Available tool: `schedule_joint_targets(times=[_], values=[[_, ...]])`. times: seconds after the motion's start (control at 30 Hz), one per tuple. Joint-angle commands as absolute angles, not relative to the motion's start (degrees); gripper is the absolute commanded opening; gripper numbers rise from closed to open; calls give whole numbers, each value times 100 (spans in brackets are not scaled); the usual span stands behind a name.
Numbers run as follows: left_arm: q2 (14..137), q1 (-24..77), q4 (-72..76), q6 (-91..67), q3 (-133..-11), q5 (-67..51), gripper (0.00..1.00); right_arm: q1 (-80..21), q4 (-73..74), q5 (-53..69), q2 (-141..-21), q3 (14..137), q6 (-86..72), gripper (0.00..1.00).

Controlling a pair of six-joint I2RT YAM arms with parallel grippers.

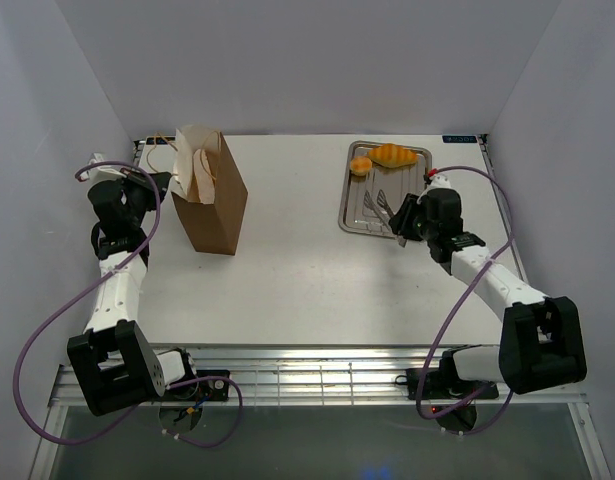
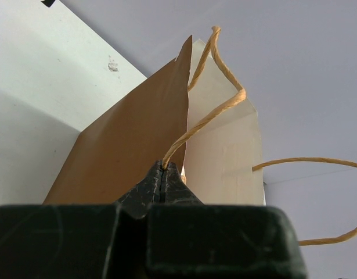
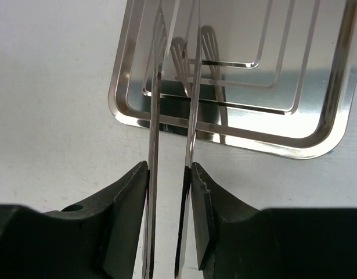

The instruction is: Place the fake bread into the paper bag

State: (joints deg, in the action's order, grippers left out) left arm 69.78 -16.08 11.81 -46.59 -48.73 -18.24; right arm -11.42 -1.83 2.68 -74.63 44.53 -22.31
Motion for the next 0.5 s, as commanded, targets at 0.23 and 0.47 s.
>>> schedule_joint_targets(times=[0.23, 0.47], values=[[6820, -1635, 1002, -4597, -4649, -1925, 0, -1925, -1133, -1230, -7813, 3745, -1881, 42], [6803, -1635, 1011, -4605, -4623, -1942, 0, -2100, -1292, -1353, -8147, 3639, -1872, 44]])
